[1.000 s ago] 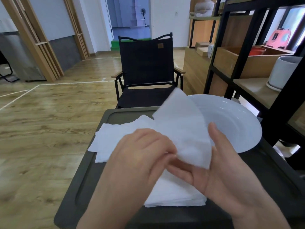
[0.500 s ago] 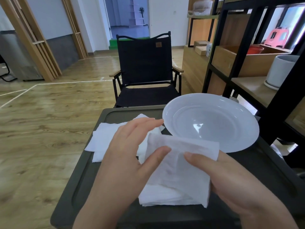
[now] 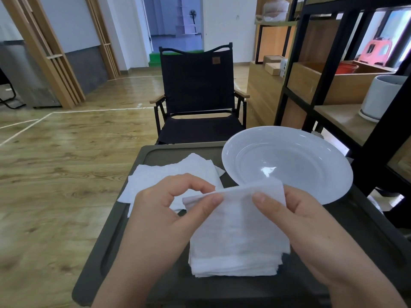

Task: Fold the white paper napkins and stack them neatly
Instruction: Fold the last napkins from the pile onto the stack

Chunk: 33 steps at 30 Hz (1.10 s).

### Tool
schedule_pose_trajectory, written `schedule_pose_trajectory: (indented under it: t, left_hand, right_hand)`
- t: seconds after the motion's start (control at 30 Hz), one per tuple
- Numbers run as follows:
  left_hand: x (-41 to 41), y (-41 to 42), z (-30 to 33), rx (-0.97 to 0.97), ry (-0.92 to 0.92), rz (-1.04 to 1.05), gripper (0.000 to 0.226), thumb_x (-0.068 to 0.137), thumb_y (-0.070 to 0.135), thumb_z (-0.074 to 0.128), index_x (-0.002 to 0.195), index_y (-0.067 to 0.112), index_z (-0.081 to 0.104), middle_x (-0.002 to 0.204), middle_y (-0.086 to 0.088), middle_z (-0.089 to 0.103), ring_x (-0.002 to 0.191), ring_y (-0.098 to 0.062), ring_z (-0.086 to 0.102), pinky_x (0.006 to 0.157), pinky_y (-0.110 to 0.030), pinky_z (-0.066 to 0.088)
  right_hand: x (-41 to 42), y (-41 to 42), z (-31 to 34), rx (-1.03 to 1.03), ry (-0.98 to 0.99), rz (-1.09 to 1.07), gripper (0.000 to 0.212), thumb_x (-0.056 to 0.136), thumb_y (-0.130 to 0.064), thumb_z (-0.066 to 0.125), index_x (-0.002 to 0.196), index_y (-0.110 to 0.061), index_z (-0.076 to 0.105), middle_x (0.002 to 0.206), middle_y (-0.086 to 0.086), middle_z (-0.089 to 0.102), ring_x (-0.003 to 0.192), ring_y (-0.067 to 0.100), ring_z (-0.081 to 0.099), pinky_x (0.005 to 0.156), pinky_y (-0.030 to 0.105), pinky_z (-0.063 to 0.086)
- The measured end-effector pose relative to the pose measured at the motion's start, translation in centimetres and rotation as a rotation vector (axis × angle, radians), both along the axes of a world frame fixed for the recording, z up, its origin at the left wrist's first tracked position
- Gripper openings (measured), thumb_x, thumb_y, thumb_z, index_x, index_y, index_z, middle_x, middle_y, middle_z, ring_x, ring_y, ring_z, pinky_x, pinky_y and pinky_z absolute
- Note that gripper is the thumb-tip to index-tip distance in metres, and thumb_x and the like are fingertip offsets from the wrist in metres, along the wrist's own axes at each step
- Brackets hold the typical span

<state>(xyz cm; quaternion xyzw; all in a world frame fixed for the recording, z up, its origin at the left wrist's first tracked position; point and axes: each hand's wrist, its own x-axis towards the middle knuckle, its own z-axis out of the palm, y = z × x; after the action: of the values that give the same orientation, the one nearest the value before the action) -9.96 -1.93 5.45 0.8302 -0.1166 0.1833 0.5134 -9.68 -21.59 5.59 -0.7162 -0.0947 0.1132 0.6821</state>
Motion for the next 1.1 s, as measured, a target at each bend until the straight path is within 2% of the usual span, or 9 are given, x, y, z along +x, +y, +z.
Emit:
schedule_pose_trajectory:
  t: [0.13,0.23,0.3,0.43,0.6,0.73,0.9,1.0,1.1]
  left_hand:
    - [0.0,0.3,0.1,0.0,-0.038,-0.033,0.024,0.071,0.057,0.062,0.075,0.035,0.069,0.084,0.012,0.073,0.085,-0.015,0.067,0.067,-0.033,0.049]
    - [-0.1,0.5,0.3,-0.039,-0.014,-0.1,0.02,0.071,0.053,0.063,0.073,0.034,0.069,0.082,0.011,0.073,0.084,-0.014,0.067,0.069,-0.028,0.05]
    - [-0.1,0.6,0.4,-0.071,0.009,-0.144,0.019,0.071,0.051,0.064,0.072,0.032,0.069,0.08,0.006,0.073,0.082,-0.015,0.067,0.071,-0.029,0.05]
    - [-0.2,0.5,0.7,-0.244,0.085,-0.203,0.021,0.073,0.045,0.064,0.071,0.025,0.067,0.073,0.002,0.068,0.068,-0.012,0.061,0.06,-0.018,0.046]
    - [0.5,0.1,0.0,-0.408,0.41,-0.17,0.026,0.07,0.042,0.071,0.091,0.027,0.069,0.088,0.001,0.077,0.08,-0.017,0.072,0.073,-0.027,0.053]
    - [1.1,0.5,-0.9,-0.321,0.508,-0.057,0.039,0.079,0.02,0.075,0.109,0.042,0.061,0.08,-0.001,0.077,0.08,-0.02,0.073,0.088,-0.038,0.053]
    - [1.0,0.7,-1.2,-0.146,0.58,0.006,0.035,0.085,0.023,0.069,0.112,0.042,0.056,0.046,0.012,0.058,0.047,-0.001,0.057,0.057,-0.015,0.045]
    - [1.9,1.7,-2.5,0.053,0.516,0.228,0.03,0.081,0.038,0.071,0.107,0.044,0.058,0.061,0.012,0.068,0.061,-0.003,0.064,0.063,-0.023,0.048]
    - [3.3,4.0,-4.6,0.289,0.384,0.517,0.045,0.082,0.036,0.069,0.124,0.034,0.054,0.102,0.011,0.069,0.094,-0.011,0.063,0.078,-0.031,0.049]
  right_hand:
    - [0.7,0.3,-0.7,-0.085,-0.136,-0.157,0.071,0.058,-0.067,0.075,0.117,-0.058,0.036,0.112,-0.022,0.065,0.105,0.006,0.067,0.086,0.032,0.055]
    - [0.9,0.3,-1.1,-0.138,-0.258,-0.131,0.082,0.054,-0.066,0.072,0.124,-0.074,0.028,0.131,-0.037,0.042,0.125,-0.006,0.047,0.098,0.031,0.048]
    - [0.8,0.2,-1.2,-0.087,-0.273,-0.097,0.065,0.061,-0.062,0.07,0.121,-0.065,0.047,0.131,-0.032,0.051,0.122,0.004,0.056,0.095,0.034,0.053]
    - [0.3,0.4,-0.6,0.144,-0.133,-0.044,0.023,0.076,-0.042,0.076,0.099,-0.036,0.074,0.102,-0.01,0.076,0.094,0.009,0.073,0.072,0.019,0.057]
    - [0.9,0.3,-1.2,0.094,0.057,-0.242,0.016,0.082,-0.029,0.066,0.089,-0.02,0.078,0.088,0.005,0.079,0.083,0.025,0.075,0.076,0.038,0.057]
    - [1.1,0.3,-1.7,-0.071,0.081,-0.276,0.02,0.091,-0.029,0.062,0.082,-0.018,0.076,0.079,0.004,0.078,0.071,0.018,0.07,0.066,0.032,0.048]
    - [1.3,-0.2,-2.6,-0.348,0.076,-0.31,0.034,0.087,-0.038,0.064,0.072,-0.007,0.069,0.074,0.023,0.064,0.061,0.016,0.05,0.063,0.029,0.04]
    - [1.4,-0.1,-2.9,-0.62,0.036,-0.392,0.027,0.081,-0.041,0.069,0.068,-0.017,0.065,0.053,0.0,0.056,0.049,0.011,0.048,0.047,0.02,0.038]
    - [1.6,-0.2,-2.7,-0.649,0.002,-0.475,0.031,0.078,-0.043,0.072,0.072,-0.016,0.058,0.055,-0.004,0.052,0.05,0.013,0.048,0.047,0.023,0.037]
